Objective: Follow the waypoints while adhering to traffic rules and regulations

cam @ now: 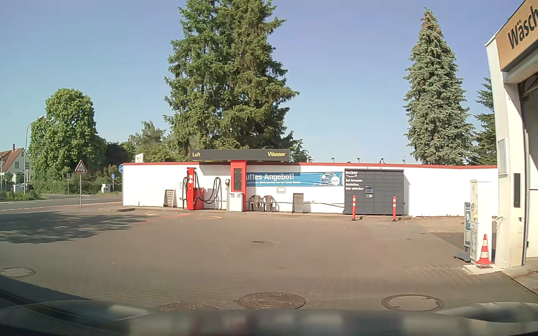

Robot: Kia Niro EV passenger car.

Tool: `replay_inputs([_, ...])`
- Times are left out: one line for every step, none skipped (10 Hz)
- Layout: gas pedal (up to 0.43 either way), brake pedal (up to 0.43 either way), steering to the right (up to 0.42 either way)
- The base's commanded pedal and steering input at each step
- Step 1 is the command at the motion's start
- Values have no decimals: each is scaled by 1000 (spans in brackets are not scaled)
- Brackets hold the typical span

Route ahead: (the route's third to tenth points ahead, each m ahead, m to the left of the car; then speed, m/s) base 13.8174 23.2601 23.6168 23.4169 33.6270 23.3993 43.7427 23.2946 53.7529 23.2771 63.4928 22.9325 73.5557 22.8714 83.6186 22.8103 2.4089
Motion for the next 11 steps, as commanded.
replay_inputs([87,30,-405])
replay_inputs([87,30,-396])
replay_inputs([87,30,-391])
replay_inputs([87,30,-389])
replay_inputs([87,30,-389])
replay_inputs([87,30,-385])
replay_inputs([87,30,-372])
replay_inputs([87,30,-340])
replay_inputs([87,30,-316])
replay_inputs([87,30,-313])
replay_inputs([87,30,-315])
